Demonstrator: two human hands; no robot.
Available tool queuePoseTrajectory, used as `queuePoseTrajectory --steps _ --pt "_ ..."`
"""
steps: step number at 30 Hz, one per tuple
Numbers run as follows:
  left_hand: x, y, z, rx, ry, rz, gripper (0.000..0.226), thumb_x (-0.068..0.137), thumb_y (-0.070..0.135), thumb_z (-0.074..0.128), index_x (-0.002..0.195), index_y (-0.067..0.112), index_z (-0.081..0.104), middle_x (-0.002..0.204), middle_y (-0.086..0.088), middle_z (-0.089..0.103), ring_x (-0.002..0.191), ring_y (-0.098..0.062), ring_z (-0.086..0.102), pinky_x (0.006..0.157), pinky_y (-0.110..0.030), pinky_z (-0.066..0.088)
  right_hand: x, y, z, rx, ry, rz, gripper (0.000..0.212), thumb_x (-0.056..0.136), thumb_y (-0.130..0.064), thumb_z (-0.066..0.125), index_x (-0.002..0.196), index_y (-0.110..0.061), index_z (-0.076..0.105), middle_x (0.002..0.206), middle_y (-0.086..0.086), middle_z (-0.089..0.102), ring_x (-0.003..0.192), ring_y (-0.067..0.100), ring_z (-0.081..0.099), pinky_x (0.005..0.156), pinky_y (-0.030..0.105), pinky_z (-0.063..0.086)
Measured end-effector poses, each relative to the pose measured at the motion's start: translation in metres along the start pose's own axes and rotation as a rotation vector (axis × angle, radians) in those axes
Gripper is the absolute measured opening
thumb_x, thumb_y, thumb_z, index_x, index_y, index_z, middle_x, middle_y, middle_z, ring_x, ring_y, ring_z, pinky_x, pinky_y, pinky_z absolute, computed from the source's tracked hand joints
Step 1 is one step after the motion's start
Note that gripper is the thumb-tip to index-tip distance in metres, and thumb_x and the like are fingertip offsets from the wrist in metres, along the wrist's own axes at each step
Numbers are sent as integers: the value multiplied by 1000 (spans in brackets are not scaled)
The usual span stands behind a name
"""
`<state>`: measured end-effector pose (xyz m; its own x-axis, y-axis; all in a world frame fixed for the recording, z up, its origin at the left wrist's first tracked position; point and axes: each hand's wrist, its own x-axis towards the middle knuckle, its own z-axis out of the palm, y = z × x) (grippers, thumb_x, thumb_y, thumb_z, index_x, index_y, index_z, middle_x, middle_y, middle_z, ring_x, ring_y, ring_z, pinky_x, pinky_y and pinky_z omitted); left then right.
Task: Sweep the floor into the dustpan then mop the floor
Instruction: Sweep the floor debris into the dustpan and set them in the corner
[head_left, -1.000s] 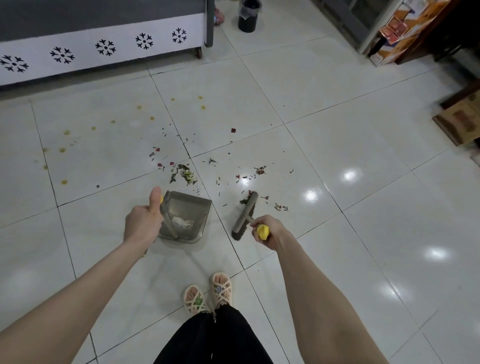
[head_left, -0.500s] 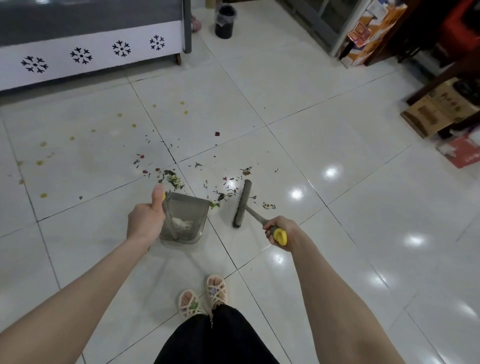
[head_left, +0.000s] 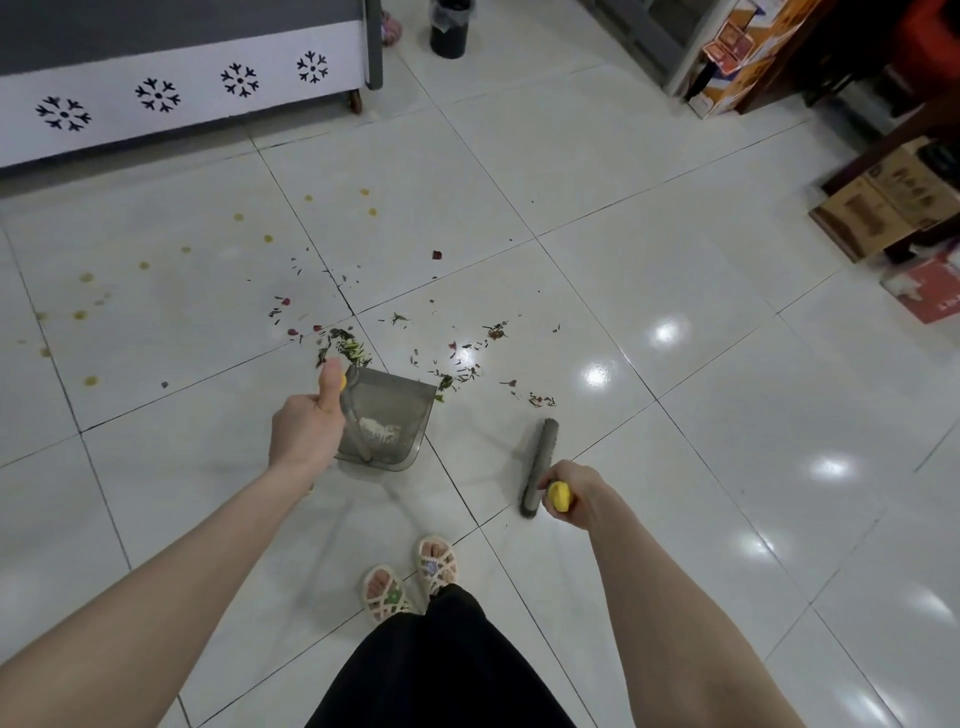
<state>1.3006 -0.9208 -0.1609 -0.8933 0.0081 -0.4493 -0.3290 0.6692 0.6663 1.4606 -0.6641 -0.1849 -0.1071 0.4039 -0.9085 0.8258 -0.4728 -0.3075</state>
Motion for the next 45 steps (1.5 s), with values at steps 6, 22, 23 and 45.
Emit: queuePoseTrajectory --steps 6,22,23,45 --pt "1 -6 -4 -20 8 -10 93 79 84 17 67 0 57 61 -15 55 59 -29 52 62 -38 47 -4 -5 44 10 -136 -28 14 77 10 58 85 1 52 88 17 51 59 22 50 40 22 44" --pt "22 48 16 -68 27 0 82 84 78 22 57 8 54 55 -8 54 52 -25 50 54 -30 40 18 -95 -7 -74 -49 -112 12 72 12 59 74 1 54 60 10 49 44 21 47 37 20 41" --pt "26 56 22 -63 44 -3 83 84 78 21 57 7 54 56 -9 54 54 -26 51 56 -30 40 24 -107 -17 -93 -26 -128 11 72 12 59 73 1 54 61 10 50 46 22 48 38 21 42" --pt "76 148 91 -149 254 -156 90 74 86 19 53 5 53 51 -10 53 46 -26 50 53 -30 43 113 -212 -44 -220 -226 -90 27 73 11 60 98 2 54 88 18 56 68 28 55 39 19 43"
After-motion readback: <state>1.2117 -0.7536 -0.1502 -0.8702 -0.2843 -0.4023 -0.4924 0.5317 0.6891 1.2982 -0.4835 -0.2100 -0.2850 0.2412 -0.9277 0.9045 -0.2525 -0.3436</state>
